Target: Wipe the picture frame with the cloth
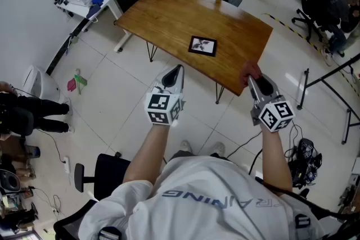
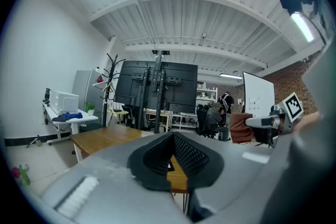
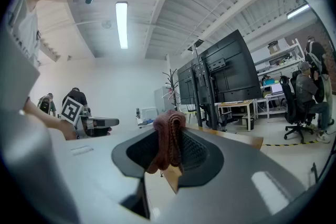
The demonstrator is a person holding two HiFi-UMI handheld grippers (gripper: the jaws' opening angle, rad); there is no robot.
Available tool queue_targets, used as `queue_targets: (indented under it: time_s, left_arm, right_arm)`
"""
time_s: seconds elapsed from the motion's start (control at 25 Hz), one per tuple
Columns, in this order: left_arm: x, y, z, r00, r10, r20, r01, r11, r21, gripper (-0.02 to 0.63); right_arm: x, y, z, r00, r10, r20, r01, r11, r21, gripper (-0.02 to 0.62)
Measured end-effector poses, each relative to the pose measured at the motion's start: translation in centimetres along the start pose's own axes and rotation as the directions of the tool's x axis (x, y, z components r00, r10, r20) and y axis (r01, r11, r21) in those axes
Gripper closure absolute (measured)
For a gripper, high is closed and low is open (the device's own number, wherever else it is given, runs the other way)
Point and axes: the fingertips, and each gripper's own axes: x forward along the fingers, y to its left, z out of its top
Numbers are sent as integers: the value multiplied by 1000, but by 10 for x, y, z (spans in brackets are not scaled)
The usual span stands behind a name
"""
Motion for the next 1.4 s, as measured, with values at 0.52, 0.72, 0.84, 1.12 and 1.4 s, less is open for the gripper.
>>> queue_targets:
  time_s: [0.52,0.72,0.84,1.12,1.4]
  left_arm:
    - [-21,73,-6,999,-36,-3,36,999,-32,603]
    - [-8,84,-8,999,-34,-2,34,999,-42,603]
    - [7,90,-9,999,-43,-9,42,998,-41,603]
    - [70,105,-5,999,-26,-48,25,1000,-10,603]
    - [142,113,-6,996,6,-85,-7,1000,-7,603]
  right_arm:
    - [52,45,12,998,-45,32,45,999,-11,483]
    - [73,42,11,999,-27,31,27,1000,-12,483]
    - [89,31,12,999,-24,36,24,1000,-9,483]
    - [135,-15,17,999,0,34,-1,1000,11,483]
    - [179,-75,14,999,39,7,-39,998,43,483]
